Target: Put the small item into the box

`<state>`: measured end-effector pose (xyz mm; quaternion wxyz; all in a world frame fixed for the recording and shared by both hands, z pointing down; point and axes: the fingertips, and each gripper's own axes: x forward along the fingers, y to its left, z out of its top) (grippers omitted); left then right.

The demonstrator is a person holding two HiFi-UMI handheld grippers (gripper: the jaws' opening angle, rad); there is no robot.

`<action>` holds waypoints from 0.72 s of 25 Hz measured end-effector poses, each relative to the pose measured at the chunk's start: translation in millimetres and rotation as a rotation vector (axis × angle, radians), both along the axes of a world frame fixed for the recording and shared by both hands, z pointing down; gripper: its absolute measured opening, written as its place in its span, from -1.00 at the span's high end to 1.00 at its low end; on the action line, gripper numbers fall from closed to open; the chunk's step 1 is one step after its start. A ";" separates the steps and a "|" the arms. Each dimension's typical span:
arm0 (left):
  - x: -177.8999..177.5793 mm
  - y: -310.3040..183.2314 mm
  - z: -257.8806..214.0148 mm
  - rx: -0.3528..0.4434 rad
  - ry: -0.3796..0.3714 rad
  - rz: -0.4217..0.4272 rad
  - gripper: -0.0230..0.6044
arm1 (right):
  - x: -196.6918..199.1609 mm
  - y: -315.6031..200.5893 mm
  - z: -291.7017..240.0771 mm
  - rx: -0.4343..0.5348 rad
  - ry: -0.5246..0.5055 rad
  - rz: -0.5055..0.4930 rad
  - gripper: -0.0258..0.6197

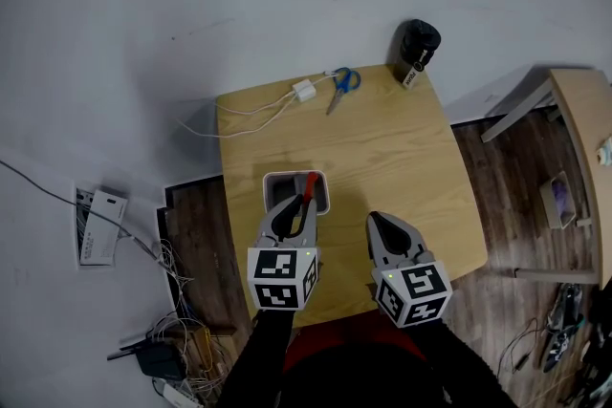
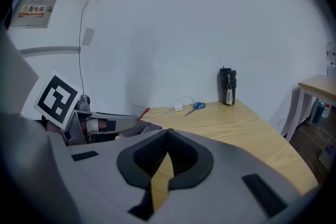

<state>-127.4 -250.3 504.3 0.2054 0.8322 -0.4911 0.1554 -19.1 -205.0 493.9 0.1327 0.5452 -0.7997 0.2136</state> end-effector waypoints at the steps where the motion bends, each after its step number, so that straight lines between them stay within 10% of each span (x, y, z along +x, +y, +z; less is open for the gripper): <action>1: 0.5 -0.5 0.9 -0.001 -0.006 0.001 0.72 | 0.3 -1.4 0.7 -0.002 0.000 -0.002 0.90; 18: 1.2 -2.2 18.8 -0.045 -0.094 0.000 0.71 | -0.3 -11.6 14.1 -0.038 0.018 -0.040 0.90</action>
